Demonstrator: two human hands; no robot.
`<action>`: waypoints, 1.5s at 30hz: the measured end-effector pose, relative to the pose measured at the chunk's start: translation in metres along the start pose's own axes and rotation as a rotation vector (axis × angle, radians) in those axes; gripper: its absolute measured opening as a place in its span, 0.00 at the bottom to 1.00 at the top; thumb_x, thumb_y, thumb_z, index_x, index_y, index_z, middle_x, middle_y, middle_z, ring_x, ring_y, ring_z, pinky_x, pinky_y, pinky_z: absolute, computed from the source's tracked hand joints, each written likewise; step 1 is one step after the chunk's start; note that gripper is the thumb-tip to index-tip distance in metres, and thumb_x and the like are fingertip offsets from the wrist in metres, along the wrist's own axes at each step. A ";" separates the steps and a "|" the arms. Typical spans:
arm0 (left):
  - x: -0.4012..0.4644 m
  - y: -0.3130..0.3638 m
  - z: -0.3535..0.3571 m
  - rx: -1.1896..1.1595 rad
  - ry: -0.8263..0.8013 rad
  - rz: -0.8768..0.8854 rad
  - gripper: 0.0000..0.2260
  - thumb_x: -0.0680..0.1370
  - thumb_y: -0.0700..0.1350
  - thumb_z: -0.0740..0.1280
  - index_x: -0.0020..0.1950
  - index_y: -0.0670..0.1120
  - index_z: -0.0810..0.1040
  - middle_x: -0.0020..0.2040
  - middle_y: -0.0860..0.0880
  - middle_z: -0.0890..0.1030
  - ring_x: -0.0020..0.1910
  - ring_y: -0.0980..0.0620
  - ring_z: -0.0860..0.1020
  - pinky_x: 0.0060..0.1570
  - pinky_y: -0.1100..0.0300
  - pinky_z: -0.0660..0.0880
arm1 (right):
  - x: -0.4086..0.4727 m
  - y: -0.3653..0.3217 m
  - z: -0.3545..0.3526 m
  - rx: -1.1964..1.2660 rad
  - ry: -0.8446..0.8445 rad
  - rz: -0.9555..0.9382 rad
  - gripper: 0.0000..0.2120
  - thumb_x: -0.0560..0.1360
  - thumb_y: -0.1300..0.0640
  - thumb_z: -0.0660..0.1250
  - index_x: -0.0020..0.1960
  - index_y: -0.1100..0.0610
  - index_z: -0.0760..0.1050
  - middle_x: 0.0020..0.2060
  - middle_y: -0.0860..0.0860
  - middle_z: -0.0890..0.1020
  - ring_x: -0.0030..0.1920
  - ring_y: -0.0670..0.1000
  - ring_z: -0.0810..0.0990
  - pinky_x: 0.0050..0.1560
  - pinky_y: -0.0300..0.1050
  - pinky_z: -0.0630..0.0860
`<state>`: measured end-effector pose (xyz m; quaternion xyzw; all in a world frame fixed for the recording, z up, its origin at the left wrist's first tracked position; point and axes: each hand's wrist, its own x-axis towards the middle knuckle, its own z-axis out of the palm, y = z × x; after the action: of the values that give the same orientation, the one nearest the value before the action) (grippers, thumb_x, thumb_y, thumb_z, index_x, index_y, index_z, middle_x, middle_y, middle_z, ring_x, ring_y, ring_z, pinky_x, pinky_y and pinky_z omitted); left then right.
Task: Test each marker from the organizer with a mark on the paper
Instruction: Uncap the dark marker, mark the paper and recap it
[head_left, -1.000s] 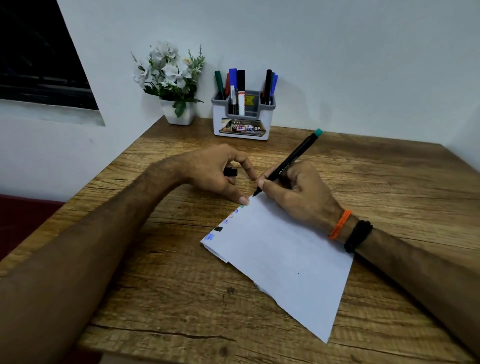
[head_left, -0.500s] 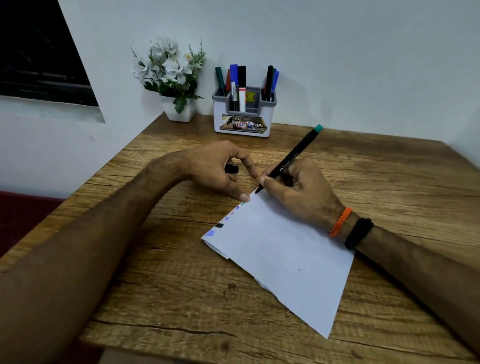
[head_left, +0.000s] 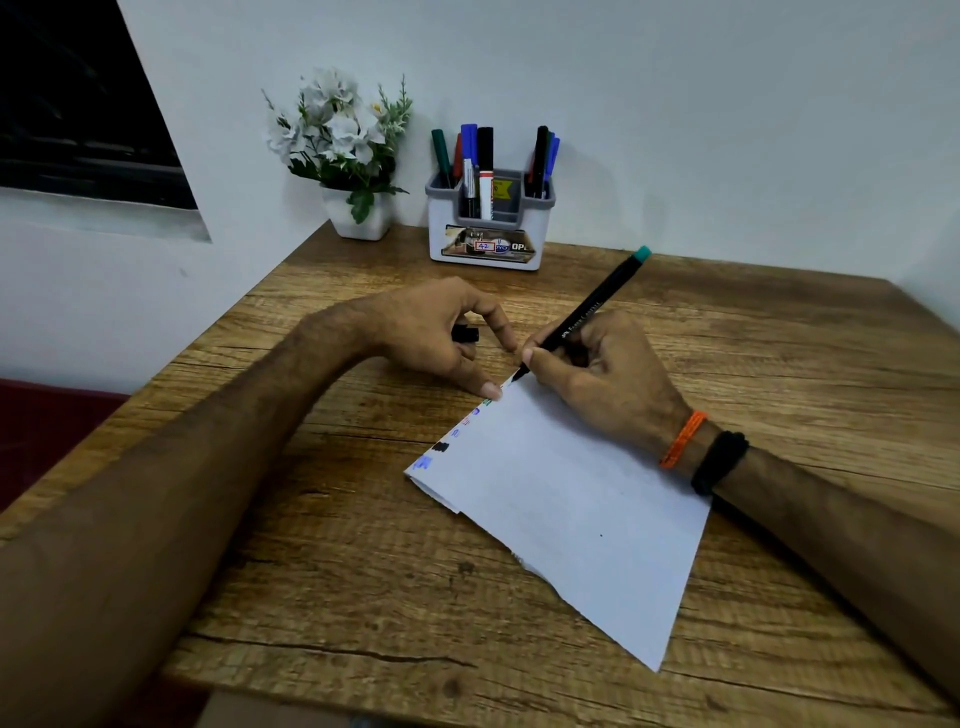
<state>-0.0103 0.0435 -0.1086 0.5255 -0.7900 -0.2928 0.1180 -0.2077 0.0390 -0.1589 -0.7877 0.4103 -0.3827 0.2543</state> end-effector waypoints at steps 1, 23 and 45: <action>0.000 0.000 0.000 -0.005 0.002 -0.004 0.19 0.68 0.45 0.78 0.57 0.49 0.79 0.30 0.62 0.70 0.25 0.69 0.73 0.33 0.72 0.68 | 0.000 -0.001 0.000 0.005 0.003 0.003 0.07 0.74 0.56 0.71 0.38 0.54 0.83 0.33 0.51 0.84 0.29 0.50 0.77 0.28 0.47 0.73; 0.000 0.000 0.001 0.014 0.004 0.001 0.21 0.67 0.46 0.78 0.58 0.49 0.79 0.30 0.60 0.71 0.25 0.70 0.72 0.36 0.67 0.67 | -0.001 -0.005 0.000 -0.012 0.001 0.004 0.06 0.74 0.57 0.71 0.39 0.53 0.83 0.35 0.50 0.84 0.34 0.56 0.81 0.31 0.54 0.78; 0.001 -0.002 0.001 0.037 0.001 0.010 0.19 0.68 0.46 0.78 0.57 0.51 0.78 0.29 0.65 0.75 0.27 0.72 0.72 0.34 0.71 0.66 | -0.001 -0.004 0.000 -0.001 -0.021 0.002 0.06 0.75 0.57 0.71 0.39 0.54 0.83 0.31 0.48 0.83 0.32 0.54 0.80 0.30 0.49 0.76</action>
<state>-0.0096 0.0424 -0.1104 0.5238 -0.7978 -0.2774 0.1102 -0.2062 0.0424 -0.1562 -0.7913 0.4088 -0.3739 0.2585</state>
